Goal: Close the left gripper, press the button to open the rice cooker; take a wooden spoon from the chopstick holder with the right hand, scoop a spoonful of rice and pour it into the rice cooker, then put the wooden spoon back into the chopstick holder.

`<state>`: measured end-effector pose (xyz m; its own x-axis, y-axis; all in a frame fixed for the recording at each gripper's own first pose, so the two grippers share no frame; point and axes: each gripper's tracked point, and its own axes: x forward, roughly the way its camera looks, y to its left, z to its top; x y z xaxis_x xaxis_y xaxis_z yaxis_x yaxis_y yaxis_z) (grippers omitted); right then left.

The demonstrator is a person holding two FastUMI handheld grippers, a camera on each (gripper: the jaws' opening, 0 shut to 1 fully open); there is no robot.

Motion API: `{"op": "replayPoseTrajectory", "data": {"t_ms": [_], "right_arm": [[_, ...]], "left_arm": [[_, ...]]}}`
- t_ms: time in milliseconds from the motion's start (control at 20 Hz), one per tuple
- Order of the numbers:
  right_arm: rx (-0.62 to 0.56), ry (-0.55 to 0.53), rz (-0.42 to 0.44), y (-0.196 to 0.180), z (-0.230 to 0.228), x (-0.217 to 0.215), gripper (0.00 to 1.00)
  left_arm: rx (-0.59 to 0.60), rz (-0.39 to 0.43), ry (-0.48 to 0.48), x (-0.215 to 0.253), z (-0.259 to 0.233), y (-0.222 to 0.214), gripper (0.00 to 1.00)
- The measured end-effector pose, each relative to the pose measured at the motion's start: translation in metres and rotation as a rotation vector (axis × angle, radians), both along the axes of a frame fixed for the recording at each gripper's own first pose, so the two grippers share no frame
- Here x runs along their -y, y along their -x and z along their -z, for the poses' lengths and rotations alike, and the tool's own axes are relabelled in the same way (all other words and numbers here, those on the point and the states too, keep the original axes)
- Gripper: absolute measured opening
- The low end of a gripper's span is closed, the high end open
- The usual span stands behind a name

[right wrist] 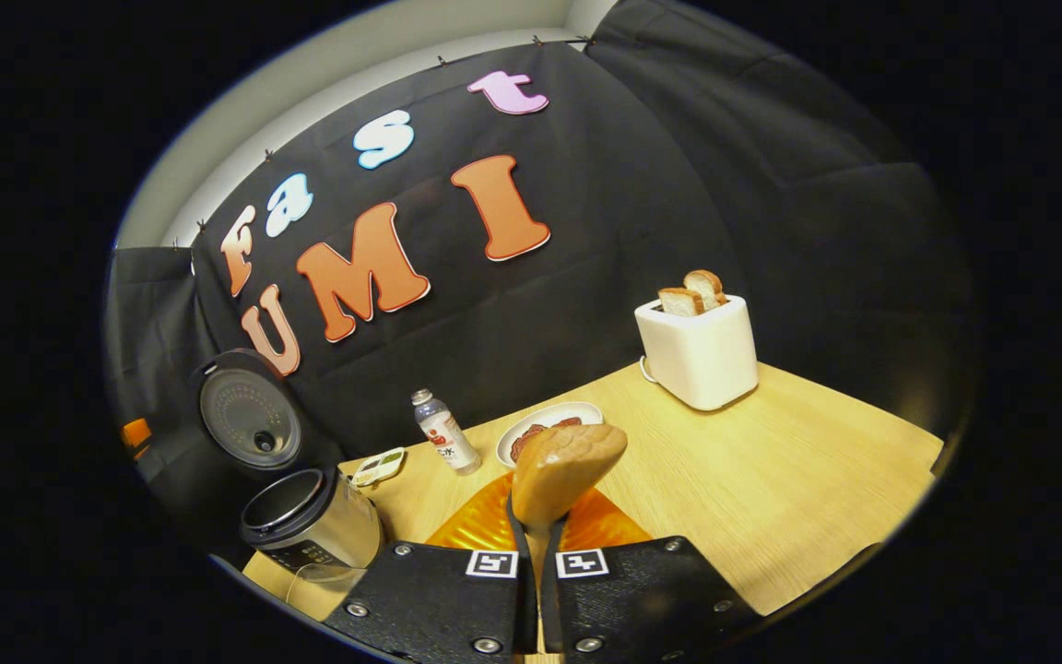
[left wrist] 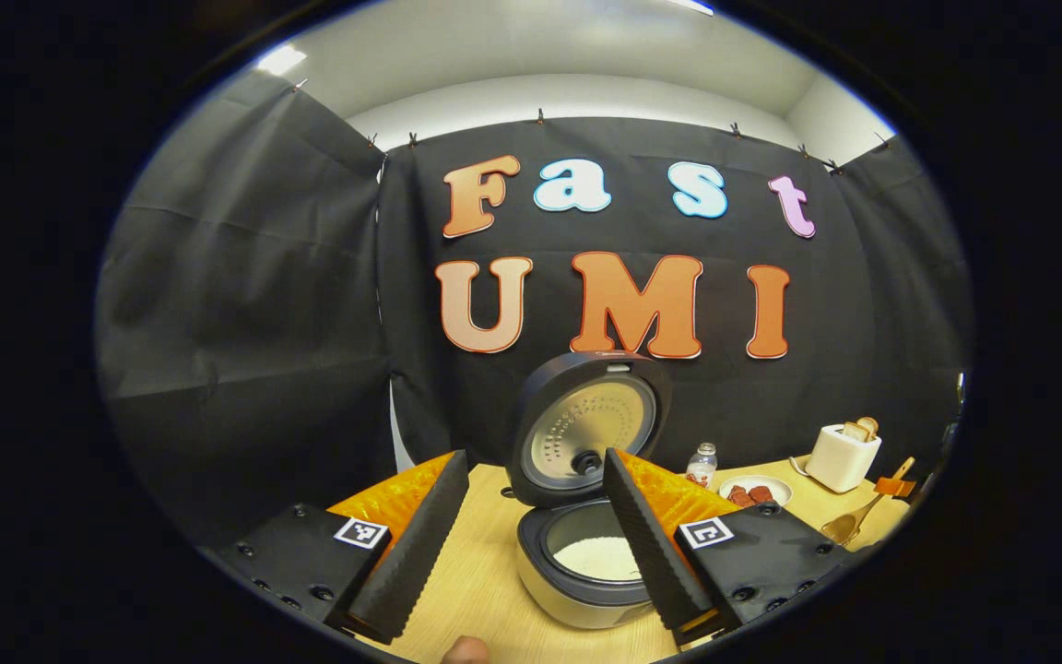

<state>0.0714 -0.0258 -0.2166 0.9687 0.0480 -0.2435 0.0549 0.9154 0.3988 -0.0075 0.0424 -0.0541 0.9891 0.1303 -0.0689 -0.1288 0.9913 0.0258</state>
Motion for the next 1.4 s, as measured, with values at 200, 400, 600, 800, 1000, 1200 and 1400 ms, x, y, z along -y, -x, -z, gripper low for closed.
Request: {"op": "replayPoseTrajectory", "data": {"t_ms": [200, 400, 600, 800, 1000, 1200, 1400], "right_arm": [[-0.035, 0.017, 0.009, 0.002, 0.018, 0.003, 0.10], [-0.003, 0.048, 0.022, 0.003, 0.011, 0.001, 0.24], [0.009, 0.187, 0.088, 0.002, 0.000, 0.020, 0.77], [0.052, 0.274, 0.163, 0.006, -0.030, 0.039, 0.95], [0.101, 0.297, 0.202, 0.020, -0.065, 0.044, 0.95], [0.150, 0.278, 0.192, 0.039, -0.089, 0.037, 0.95], [0.180, 0.248, 0.167, 0.051, -0.098, 0.027, 0.95]], "left_arm": [[-0.020, -0.010, 0.009, -0.004, 0.008, -0.003, 0.98], [-0.033, -0.007, 0.011, -0.005, 0.013, -0.004, 1.00], [-0.025, -0.007, 0.011, -0.007, 0.009, -0.001, 0.99], [-0.027, -0.020, -0.004, -0.010, -0.001, -0.001, 0.98], [-0.013, -0.006, 0.007, -0.007, -0.025, -0.012, 0.99], [0.004, 0.018, 0.031, 0.000, -0.061, -0.047, 0.98], [-0.020, 0.046, 0.063, 0.010, -0.084, -0.101, 0.99]]}}
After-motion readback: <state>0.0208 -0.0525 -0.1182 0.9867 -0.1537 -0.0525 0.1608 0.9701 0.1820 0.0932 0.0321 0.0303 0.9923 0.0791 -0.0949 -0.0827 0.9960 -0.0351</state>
